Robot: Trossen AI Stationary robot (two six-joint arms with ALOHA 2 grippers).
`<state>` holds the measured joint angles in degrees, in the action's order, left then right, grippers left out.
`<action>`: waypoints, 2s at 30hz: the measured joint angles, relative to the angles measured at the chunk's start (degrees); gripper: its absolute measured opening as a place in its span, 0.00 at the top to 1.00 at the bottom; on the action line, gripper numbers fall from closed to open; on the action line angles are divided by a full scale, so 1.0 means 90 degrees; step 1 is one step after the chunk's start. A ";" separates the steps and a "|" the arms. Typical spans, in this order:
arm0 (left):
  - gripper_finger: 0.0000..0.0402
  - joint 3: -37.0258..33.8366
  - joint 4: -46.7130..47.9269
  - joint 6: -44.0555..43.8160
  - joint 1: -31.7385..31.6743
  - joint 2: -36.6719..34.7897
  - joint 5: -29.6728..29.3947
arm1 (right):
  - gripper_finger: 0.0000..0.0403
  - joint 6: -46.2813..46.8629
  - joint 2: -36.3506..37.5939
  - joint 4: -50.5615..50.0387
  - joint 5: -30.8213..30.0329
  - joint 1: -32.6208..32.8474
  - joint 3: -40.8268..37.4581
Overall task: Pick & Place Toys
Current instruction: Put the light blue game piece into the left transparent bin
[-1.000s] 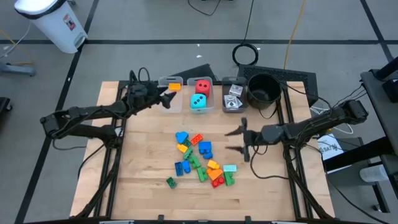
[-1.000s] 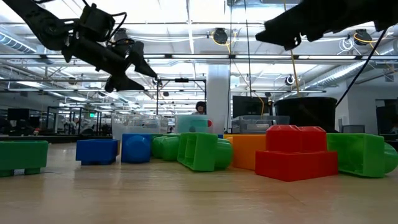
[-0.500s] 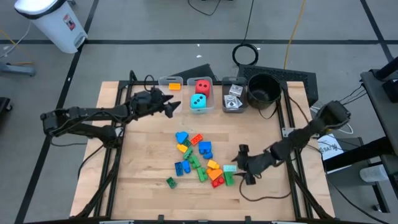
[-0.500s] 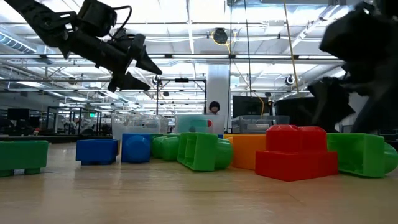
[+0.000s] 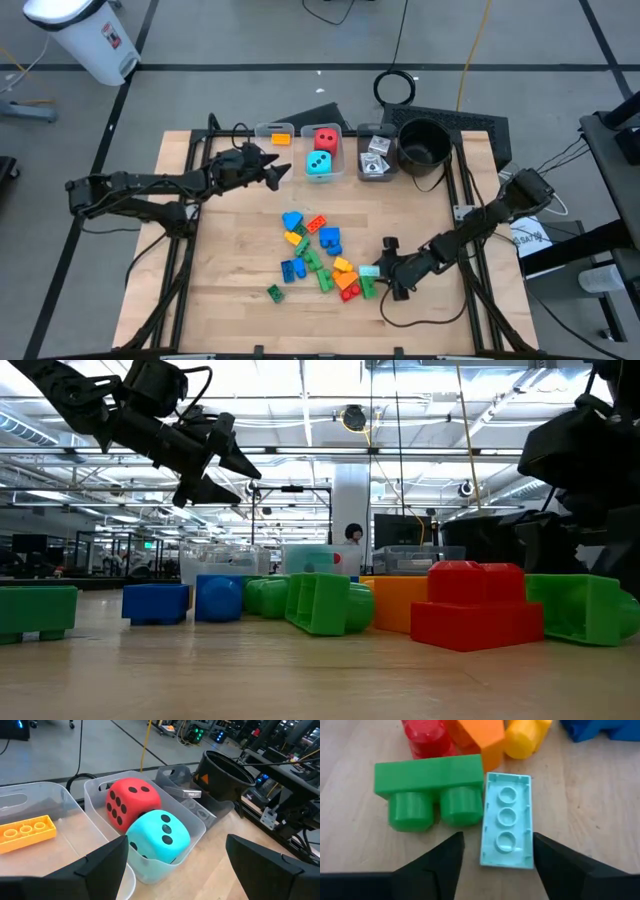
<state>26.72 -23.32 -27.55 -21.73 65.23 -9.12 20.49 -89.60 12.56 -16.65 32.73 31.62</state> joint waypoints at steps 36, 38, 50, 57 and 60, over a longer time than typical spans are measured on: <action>0.15 0.0181 -0.3567 0.0017 0.1116 0.1915 0.1180 | 0.74 -0.5583 0.1103 0.2648 -0.1672 -0.2978 -0.0012; 0.15 0.0408 -0.3471 -0.0002 0.1214 0.2161 0.1190 | 0.74 -0.5591 0.1074 0.2740 -0.1658 -0.3035 -0.0012; 0.15 0.2449 -0.1987 0.0138 0.1716 0.3798 0.1517 | 0.74 -0.5546 0.1073 0.2818 -0.1648 -0.2960 -0.0010; 0.24 0.2647 -0.1663 -0.0063 0.1692 0.3888 0.1295 | 0.73 -0.5536 0.1075 0.2794 -0.1648 -0.2958 -0.0007; 0.38 0.2647 -0.1660 -0.0182 0.1644 0.3888 0.1238 | 0.72 -0.5526 0.1075 0.2765 -0.1648 -0.2958 -0.0007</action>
<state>50.54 -38.26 -29.19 -6.94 100.22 2.02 -29.24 -79.92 37.45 -31.48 6.11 31.55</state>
